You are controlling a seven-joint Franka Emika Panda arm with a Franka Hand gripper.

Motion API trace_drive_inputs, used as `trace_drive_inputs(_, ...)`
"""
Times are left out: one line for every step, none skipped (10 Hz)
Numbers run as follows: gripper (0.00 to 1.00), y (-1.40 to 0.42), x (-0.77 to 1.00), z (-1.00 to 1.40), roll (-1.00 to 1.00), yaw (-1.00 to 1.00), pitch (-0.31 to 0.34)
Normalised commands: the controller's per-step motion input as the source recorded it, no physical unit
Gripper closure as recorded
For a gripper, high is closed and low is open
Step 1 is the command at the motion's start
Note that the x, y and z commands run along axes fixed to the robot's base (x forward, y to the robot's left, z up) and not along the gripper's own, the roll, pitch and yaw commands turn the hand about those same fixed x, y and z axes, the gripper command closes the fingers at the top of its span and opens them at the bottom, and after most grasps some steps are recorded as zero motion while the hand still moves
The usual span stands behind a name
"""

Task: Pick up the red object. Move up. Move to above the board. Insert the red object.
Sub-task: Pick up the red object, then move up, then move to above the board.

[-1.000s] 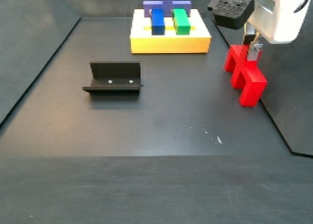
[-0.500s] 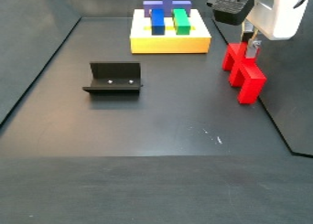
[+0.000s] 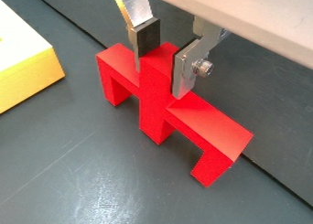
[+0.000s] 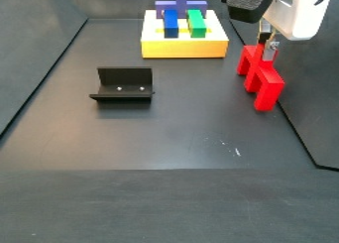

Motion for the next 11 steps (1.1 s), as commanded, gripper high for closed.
trace_drive_inputs(1.0, 0.0, 0.0, 0.0, 0.0, 0.0, 0.0)
trace_drive_inputs(1.0, 0.0, 0.0, 0.0, 0.0, 0.0, 0.0)
trace_drive_inputs(1.0, 0.0, 0.0, 0.0, 0.0, 0.0, 0.0)
trace_drive_inputs(1.0, 0.0, 0.0, 0.0, 0.0, 0.0, 0.0)
trace_drive_inputs(1.0, 0.0, 0.0, 0.0, 0.0, 0.0, 0.0)
trace_drive_inputs(1.0, 0.0, 0.0, 0.83, 0.0, 0.0, 0.0)
trace_drive_inputs(1.0, 0.05, -0.03, 0.84, 0.0, 0.03, 0.002)
trace_drive_inputs(1.0, 0.04, -0.16, 0.59, -0.02, 0.02, 0.037)
trace_drive_inputs(1.0, 0.02, -0.15, 0.4, -0.03, 0.01, 0.031)
trace_drive_inputs(1.0, 0.0, 0.0, 1.4, 0.0, 0.0, 0.0)
trace_drive_inputs(1.0, 0.0, 0.0, 1.4, 0.0, -0.01, 0.02)
